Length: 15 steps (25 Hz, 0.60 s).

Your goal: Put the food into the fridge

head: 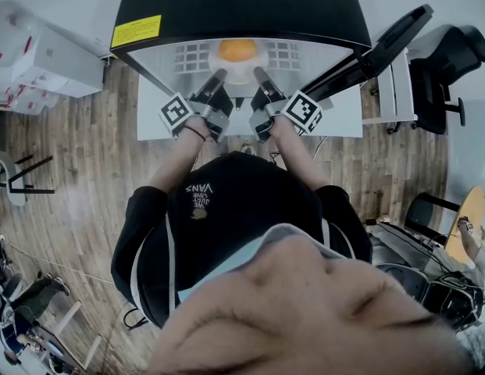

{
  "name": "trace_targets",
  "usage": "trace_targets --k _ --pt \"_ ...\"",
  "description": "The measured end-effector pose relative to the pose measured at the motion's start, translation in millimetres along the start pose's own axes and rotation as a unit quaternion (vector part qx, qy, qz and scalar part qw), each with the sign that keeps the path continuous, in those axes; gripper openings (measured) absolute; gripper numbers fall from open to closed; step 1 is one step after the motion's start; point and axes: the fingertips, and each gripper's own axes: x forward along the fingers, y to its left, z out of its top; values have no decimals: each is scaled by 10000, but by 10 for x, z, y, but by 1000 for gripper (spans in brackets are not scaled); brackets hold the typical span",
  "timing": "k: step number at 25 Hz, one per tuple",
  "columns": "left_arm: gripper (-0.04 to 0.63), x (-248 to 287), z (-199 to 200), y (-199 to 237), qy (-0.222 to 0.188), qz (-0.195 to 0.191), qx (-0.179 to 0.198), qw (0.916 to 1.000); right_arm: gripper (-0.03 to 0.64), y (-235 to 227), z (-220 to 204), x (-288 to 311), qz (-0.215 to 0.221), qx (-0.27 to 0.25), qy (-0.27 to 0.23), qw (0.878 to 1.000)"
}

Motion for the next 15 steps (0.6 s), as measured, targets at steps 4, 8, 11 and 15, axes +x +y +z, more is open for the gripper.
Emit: trace_targets --k 4,8,11,15 --pt "80 -20 5 -33 -40 -113 10 9999 69 5 -14 -50 -17 -152 -39 9999" --pt "120 -62 -26 -32 -36 -118 12 9999 69 13 -32 -87 -7 -248 -113 9996" --pt "121 -128 -34 -19 -51 -59 182 9998 69 23 -56 -120 -30 -408 -113 9991" --pt "123 -194 -62 -21 26 45 587 9983 69 29 -84 -162 -97 -640 -112 9978"
